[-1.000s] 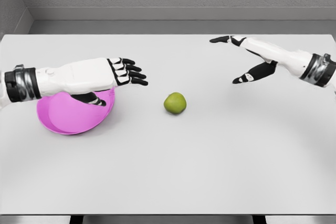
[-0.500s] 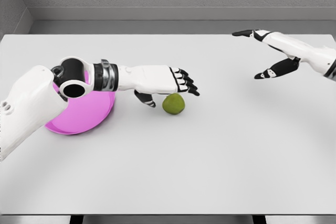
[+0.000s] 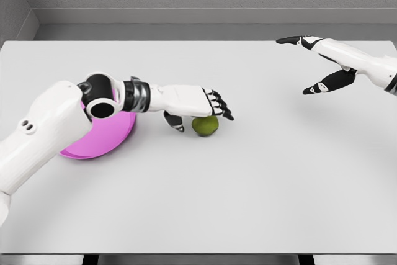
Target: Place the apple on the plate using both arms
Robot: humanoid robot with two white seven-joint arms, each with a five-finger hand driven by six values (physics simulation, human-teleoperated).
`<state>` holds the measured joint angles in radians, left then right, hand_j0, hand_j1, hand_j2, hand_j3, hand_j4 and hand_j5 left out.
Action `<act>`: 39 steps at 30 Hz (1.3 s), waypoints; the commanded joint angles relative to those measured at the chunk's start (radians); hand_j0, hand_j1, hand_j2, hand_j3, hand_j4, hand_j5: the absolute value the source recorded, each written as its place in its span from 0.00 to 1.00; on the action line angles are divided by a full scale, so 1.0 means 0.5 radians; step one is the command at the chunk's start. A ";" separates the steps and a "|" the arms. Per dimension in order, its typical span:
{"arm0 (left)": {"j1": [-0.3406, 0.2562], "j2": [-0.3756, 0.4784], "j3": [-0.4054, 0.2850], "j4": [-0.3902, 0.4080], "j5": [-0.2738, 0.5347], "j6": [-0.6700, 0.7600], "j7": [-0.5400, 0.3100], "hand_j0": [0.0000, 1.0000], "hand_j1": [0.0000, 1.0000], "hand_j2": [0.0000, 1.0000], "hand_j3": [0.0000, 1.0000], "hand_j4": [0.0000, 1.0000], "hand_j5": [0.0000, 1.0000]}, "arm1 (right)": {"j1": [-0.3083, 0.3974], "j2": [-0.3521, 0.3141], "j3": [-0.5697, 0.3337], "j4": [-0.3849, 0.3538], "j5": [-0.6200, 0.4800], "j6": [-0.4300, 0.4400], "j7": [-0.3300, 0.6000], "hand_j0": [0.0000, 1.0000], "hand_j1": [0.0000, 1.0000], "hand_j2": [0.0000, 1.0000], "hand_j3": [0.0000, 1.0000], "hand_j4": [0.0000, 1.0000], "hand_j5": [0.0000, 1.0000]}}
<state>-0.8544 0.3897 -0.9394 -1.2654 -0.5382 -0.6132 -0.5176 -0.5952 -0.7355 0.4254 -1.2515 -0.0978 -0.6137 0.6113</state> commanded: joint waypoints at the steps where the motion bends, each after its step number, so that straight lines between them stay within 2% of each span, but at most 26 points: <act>1: 0.000 -0.012 -0.008 0.009 0.003 0.005 0.001 0.95 0.95 0.95 0.95 0.95 0.95 | 0.000 -0.002 -0.001 0.000 -0.016 0.006 -0.001 1.00 1.00 1.00 1.00 1.00 1.00; 8: 0.000 -0.012 -0.008 0.012 -0.028 0.005 -0.011 0.88 0.88 0.88 0.88 0.88 0.88 | 0.003 -0.005 -0.001 -0.004 -0.016 0.006 -0.001 1.00 1.00 1.00 1.00 1.00 1.00; 24: 0.000 -0.012 -0.051 0.012 -0.043 0.005 -0.011 0.87 0.87 0.87 0.87 0.87 0.87 | -0.009 -0.005 -0.001 0.000 -0.016 0.006 -0.001 1.00 1.00 1.00 1.00 1.00 1.00; 25: 0.000 -0.012 -0.051 0.012 -0.043 0.005 -0.011 0.84 0.84 0.84 0.84 0.84 0.84 | -0.009 -0.005 -0.001 -0.004 -0.016 0.006 -0.001 1.00 1.00 1.00 1.00 1.00 1.00; 27: 0.000 -0.009 -0.051 0.012 -0.043 0.005 -0.014 0.73 0.73 0.73 0.73 0.73 0.73 | -0.009 -0.005 -0.001 -0.004 -0.016 0.006 -0.001 1.00 1.00 1.00 1.00 1.00 1.00; 33: 0.000 -0.009 -0.051 0.012 -0.043 0.005 -0.014 0.58 0.58 0.58 0.58 0.58 0.58 | -0.003 -0.005 -0.001 -0.004 -0.016 0.006 -0.001 1.00 1.00 1.00 1.00 1.00 1.00; 39: 0.000 -0.006 -0.051 0.009 -0.040 0.005 -0.014 0.52 0.52 0.52 0.52 0.52 0.52 | -0.006 -0.005 -0.001 -0.004 -0.016 0.006 -0.001 1.00 1.00 1.00 1.00 1.00 1.00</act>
<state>-0.8544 0.3855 -0.9658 -1.2603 -0.5633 -0.6131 -0.5252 -0.5983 -0.7368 0.4254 -1.2528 -0.0978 -0.6137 0.6113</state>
